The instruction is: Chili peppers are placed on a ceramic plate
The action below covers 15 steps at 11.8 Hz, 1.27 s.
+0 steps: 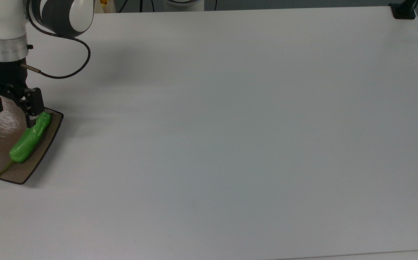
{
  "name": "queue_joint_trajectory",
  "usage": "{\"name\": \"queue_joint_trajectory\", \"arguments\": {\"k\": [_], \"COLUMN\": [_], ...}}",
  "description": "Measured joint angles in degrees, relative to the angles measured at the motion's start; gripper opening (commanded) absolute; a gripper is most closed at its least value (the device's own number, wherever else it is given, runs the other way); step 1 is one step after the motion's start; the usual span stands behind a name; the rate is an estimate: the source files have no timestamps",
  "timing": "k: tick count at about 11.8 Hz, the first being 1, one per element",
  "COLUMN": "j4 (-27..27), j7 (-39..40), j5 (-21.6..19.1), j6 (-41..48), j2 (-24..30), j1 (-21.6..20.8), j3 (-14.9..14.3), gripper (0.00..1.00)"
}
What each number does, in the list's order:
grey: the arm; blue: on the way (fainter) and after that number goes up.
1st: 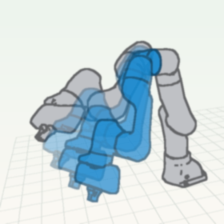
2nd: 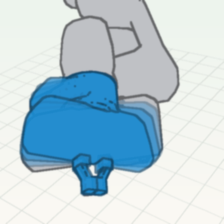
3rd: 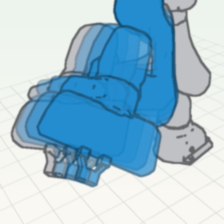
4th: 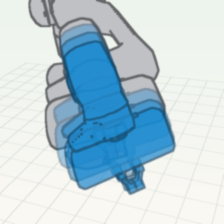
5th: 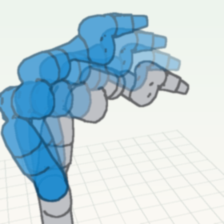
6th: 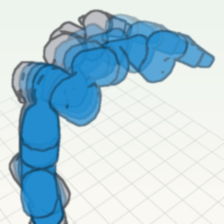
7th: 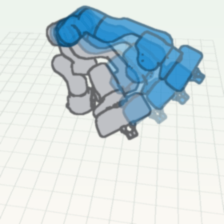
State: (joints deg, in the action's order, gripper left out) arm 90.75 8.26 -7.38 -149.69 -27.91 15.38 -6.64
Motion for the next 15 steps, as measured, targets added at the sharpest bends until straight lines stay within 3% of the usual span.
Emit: {"name": "queue_joint_trajectory", "arguments": {"k": [3, 7, 12, 15], "j4": [-0.11, -2.47, -3.67, -3.01], "j7": [0.0, 0.04, 0.02, -2.68], "j5": [0.0, 0.01, 0.01, 0.01], "j6": [3.54, 20.84, 44.61, 50.17], "j2": [0.09, 1.73, 8.76, 13.44], "j1": [-0.46, -2.08, -4.2, -6.17], "j3": [0.53, 0.87, 3.74, 4.45], "gripper": [1.0, 1.0, 1.0, 1.0]}}
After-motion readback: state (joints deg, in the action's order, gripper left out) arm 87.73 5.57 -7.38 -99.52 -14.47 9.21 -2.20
